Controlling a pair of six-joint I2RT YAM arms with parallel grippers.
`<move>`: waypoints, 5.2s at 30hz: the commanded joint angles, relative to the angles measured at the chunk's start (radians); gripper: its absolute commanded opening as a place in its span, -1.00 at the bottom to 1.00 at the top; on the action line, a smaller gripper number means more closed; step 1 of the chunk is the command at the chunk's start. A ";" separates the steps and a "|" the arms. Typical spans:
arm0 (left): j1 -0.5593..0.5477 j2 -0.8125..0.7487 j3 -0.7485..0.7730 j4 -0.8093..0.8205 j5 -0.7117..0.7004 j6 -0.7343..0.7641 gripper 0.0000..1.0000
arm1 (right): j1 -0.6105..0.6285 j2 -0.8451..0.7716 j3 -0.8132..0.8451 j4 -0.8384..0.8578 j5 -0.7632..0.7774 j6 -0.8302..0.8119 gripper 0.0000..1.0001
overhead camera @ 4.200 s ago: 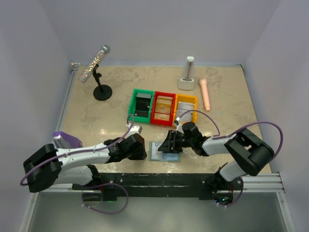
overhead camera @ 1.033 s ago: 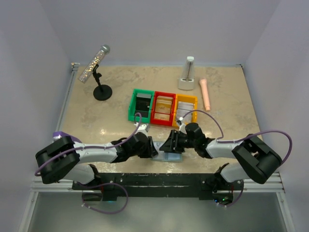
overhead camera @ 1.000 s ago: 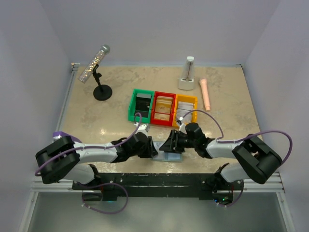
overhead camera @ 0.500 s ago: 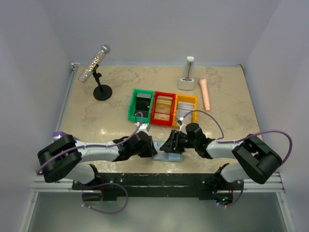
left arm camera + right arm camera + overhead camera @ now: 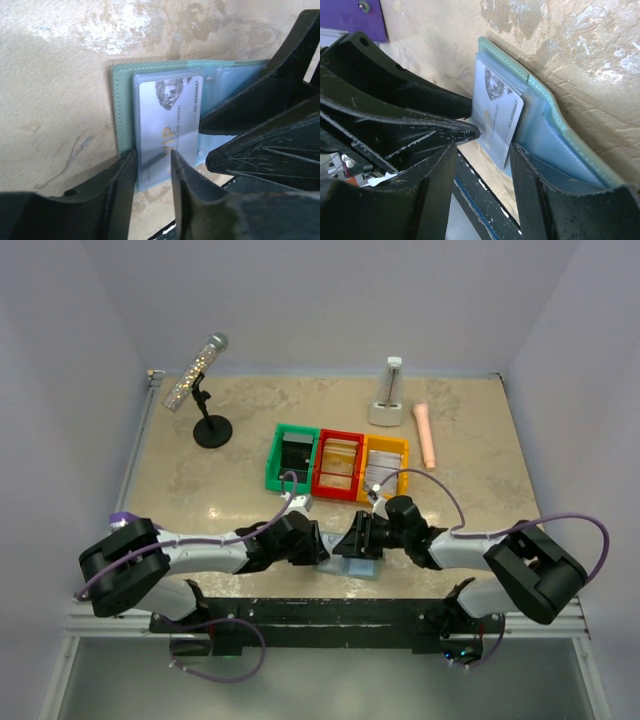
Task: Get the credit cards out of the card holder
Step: Remove the credit card from the card holder.
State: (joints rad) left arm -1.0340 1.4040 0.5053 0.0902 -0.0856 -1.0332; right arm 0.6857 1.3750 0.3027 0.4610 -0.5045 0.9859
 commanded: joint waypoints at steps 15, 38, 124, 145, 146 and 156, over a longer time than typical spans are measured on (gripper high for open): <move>-0.003 -0.123 -0.013 -0.194 -0.072 0.028 -0.08 | 0.003 -0.033 0.056 -0.110 0.023 -0.069 0.01; -0.003 -0.145 0.042 -0.245 -0.114 0.087 -0.15 | 0.003 -0.027 0.102 -0.150 0.012 -0.092 0.02; -0.003 -0.077 -0.113 -0.084 -0.060 -0.019 -0.49 | 0.018 0.085 0.059 -0.010 0.000 -0.009 0.06; -0.003 0.016 -0.057 -0.170 -0.055 -0.022 -0.90 | 0.017 0.070 0.045 0.019 -0.005 -0.003 0.05; -0.003 0.016 -0.056 -0.172 -0.055 -0.022 -0.91 | 0.017 0.073 0.044 0.019 -0.003 -0.004 0.06; -0.003 -0.092 -0.071 -0.236 -0.126 -0.036 -0.54 | 0.011 0.084 0.030 0.022 0.000 -0.006 0.05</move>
State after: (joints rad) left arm -1.0348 1.3365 0.4717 0.0097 -0.1707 -1.0653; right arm 0.6998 1.4525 0.3416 0.4610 -0.5156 0.9806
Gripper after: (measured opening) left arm 0.185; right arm 0.525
